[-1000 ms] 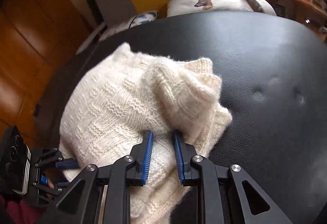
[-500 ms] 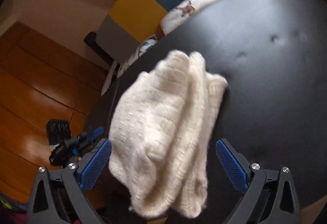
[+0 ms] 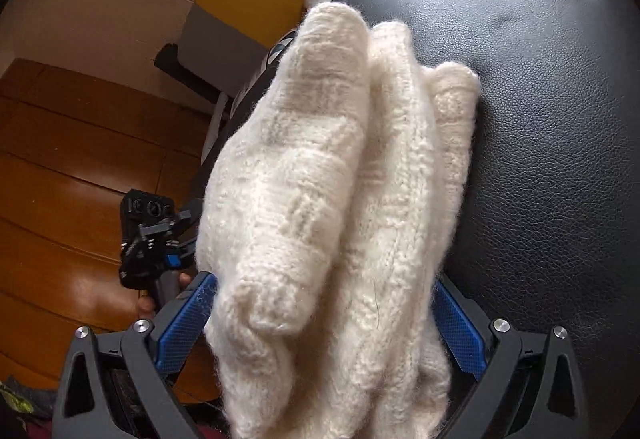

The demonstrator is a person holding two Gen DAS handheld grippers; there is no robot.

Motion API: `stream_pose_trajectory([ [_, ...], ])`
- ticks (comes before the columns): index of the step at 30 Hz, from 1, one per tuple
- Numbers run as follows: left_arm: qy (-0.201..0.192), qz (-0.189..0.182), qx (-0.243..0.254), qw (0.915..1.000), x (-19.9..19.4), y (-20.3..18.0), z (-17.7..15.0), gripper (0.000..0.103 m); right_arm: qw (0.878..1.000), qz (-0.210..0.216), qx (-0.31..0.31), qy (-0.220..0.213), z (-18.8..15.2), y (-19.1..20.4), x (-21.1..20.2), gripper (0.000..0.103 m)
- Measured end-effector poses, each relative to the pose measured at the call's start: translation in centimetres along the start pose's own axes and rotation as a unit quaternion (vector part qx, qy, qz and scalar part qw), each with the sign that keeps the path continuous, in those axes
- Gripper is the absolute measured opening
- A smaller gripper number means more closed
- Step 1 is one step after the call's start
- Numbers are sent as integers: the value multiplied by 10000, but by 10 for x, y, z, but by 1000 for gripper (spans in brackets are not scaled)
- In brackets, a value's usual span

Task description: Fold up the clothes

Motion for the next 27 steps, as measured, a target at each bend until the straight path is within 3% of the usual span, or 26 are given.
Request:
stream_pose_trajectory([
  [4,107,133,221,9996,7,-7,0,66,9999,-34,-69,68,-3,3,1,103],
  [8,189,518,600,9967,11,-20,-2,50,9982,-313,-503,43,-9,12,9,103],
  [10,188,826,859,9927,12,-32,-3,49,9950,-733,-667,-94,-25,13,8,93],
  [12,127,1187,1145,9862,14,-47,-6,47,9875,-1251,-921,-279,-31,19,12,64],
  [15,-34,1471,1782,9729,15,-79,-12,43,9878,-1230,-850,-434,-42,21,11,49],
  [20,-145,768,1728,9819,17,-104,-4,41,9906,-854,-570,-901,-56,15,-5,45],
  [27,-40,281,2592,9654,59,-172,40,41,9827,-664,-631,-1610,-68,24,-58,43],
])
Point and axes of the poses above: each gripper's, at about its wrist camera, not at the fingertips, and x roughly the way its jaws point, y to its left, z to its top, the point moved 3 cm from there along x, roughly the way its jaws point, and after that the axes turned 14 degrees about x, right-handed, at the moved point
